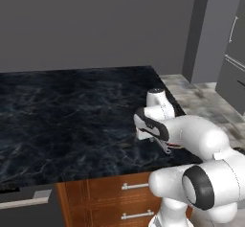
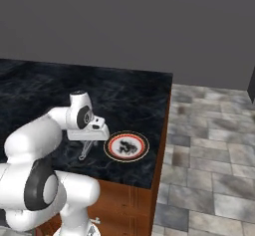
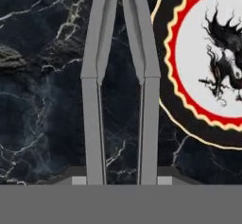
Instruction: Pick up the tongs from the counter and place them near the plate next to the oven.
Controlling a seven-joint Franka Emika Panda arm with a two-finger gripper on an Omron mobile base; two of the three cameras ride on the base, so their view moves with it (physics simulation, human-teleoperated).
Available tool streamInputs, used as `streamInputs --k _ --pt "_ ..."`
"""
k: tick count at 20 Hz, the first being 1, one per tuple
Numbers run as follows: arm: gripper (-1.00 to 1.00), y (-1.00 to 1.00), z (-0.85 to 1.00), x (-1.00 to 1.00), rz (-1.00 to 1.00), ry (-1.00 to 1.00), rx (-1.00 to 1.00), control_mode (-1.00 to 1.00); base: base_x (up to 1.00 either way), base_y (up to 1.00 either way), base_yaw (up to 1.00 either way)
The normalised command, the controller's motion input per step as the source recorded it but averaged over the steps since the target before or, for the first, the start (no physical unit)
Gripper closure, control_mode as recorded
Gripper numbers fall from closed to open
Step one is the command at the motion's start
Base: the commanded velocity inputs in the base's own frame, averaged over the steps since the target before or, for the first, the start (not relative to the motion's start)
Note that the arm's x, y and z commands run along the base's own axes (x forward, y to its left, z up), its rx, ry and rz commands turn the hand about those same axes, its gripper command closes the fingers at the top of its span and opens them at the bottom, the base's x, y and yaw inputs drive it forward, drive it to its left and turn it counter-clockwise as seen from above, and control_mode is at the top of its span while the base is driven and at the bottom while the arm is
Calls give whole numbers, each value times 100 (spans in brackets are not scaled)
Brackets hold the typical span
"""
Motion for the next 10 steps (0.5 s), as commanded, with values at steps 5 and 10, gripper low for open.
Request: streamInputs --k 5,10 --pt "100 9 -43 74 11 1 -3 -100 0 0 0" --pt "100 2 -56 47 4 0 -1 -100 0 0 0"
